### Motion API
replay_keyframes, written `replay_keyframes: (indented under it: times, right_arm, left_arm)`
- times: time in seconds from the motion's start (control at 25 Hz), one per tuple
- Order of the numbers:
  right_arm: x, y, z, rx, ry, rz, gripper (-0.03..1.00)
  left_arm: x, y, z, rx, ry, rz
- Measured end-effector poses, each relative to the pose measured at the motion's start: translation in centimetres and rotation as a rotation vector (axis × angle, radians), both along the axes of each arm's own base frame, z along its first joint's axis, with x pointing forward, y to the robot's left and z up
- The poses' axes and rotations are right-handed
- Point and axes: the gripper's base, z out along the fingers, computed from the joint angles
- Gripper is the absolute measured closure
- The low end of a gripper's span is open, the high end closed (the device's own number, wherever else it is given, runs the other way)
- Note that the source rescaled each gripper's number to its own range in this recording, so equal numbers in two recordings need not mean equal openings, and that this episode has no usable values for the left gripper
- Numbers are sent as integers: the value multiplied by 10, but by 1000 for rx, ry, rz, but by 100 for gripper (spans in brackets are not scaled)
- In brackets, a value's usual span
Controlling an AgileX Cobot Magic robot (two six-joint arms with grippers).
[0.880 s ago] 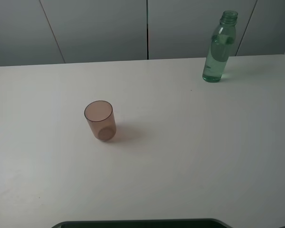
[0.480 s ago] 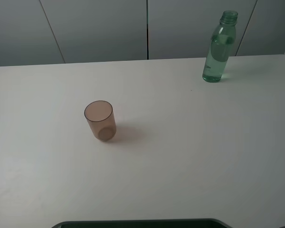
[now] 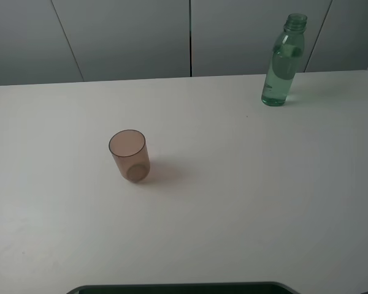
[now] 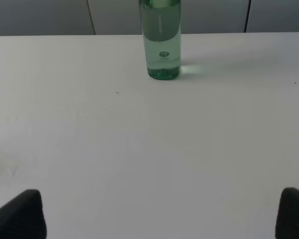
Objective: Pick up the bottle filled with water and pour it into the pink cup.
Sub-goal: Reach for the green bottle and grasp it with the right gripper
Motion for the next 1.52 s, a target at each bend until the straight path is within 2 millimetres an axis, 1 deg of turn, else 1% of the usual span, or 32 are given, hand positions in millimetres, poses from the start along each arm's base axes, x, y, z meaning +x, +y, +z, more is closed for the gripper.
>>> replay_keyframes:
  times: [0.52,0.72,0.92,1.08,1.2,1.32,1.52]
  right_arm:
    - [0,0,0,2,0,-1,-3]
    - [0,0,0,36,2,-21,-3]
    - [2,0,14,56,-99,-23,-3]
    - [22,3,29,51,-177,-8,-3]
    - [43,8,42,59,-258,18,-3]
    - [69,11,55,60,-351,20,-3]
    - [115,14,64,58,-438,4,-3]
  left_arm:
    - [0,0,0,2,0,-1]
    - [0,0,0,2,0,-1]
    - [0,0,0,2,0,-1]
    - [0,0,0,2,0,-1]
    - [0,0,0,2,0,-1]
    - [0,0,0,2,0,-1]
    - [0,0,0,2,0,-1]
